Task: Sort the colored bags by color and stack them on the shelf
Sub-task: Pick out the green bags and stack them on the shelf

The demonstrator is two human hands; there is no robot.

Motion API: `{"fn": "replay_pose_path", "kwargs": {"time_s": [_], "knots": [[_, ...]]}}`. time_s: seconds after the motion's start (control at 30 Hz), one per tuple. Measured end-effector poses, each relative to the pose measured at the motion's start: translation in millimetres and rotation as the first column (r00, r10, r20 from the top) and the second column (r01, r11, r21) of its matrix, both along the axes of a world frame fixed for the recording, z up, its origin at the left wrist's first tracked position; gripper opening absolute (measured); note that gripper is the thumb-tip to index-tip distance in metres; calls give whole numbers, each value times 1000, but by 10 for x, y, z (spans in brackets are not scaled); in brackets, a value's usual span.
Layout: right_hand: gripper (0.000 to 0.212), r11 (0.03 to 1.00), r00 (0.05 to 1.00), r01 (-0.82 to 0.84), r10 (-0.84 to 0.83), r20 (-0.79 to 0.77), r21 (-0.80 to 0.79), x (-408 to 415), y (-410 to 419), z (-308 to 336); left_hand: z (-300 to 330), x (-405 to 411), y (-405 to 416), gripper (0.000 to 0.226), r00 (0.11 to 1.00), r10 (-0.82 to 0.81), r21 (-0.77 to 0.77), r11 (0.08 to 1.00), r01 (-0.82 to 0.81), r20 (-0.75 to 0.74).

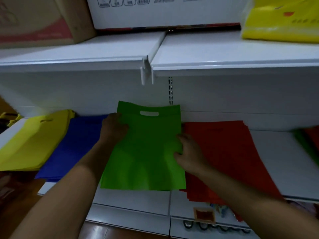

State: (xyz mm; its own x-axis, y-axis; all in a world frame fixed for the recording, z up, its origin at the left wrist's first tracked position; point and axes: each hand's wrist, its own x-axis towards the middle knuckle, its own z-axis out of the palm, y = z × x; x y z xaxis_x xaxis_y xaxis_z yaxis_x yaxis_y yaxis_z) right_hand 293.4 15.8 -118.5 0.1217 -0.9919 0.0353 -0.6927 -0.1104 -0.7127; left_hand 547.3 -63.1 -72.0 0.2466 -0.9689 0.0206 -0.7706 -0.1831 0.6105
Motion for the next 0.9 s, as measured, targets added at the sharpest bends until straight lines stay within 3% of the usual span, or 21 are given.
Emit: {"fn": "replay_pose_path", "kwargs": {"time_s": [0.13,0.23,0.37,0.57,0.7,0.9], "knots": [[68,999,980,3,8,-198,55,88,-122,-151,-253,96,-146,52,994,-62,106,993,52,94],[74,991,952,4,38,-304,136,104,-218,-271,-404,75,-224,46,997,-63,135,989,56,51],[78,976,940,-20,93,-330,217,96,-304,-458,-604,61,-248,26,997,-67,132,989,73,-47],[77,948,903,-74,195,-383,309,-2,-355,-599,-761,34,-264,47,994,-112,175,979,109,8],[78,966,932,-80,159,-324,246,-84,-304,-502,-647,-115,-224,68,985,-130,190,976,107,116],[76,995,962,-45,67,-264,90,-479,-111,-102,-294,-696,-126,66,978,-201,73,978,197,50]]}}
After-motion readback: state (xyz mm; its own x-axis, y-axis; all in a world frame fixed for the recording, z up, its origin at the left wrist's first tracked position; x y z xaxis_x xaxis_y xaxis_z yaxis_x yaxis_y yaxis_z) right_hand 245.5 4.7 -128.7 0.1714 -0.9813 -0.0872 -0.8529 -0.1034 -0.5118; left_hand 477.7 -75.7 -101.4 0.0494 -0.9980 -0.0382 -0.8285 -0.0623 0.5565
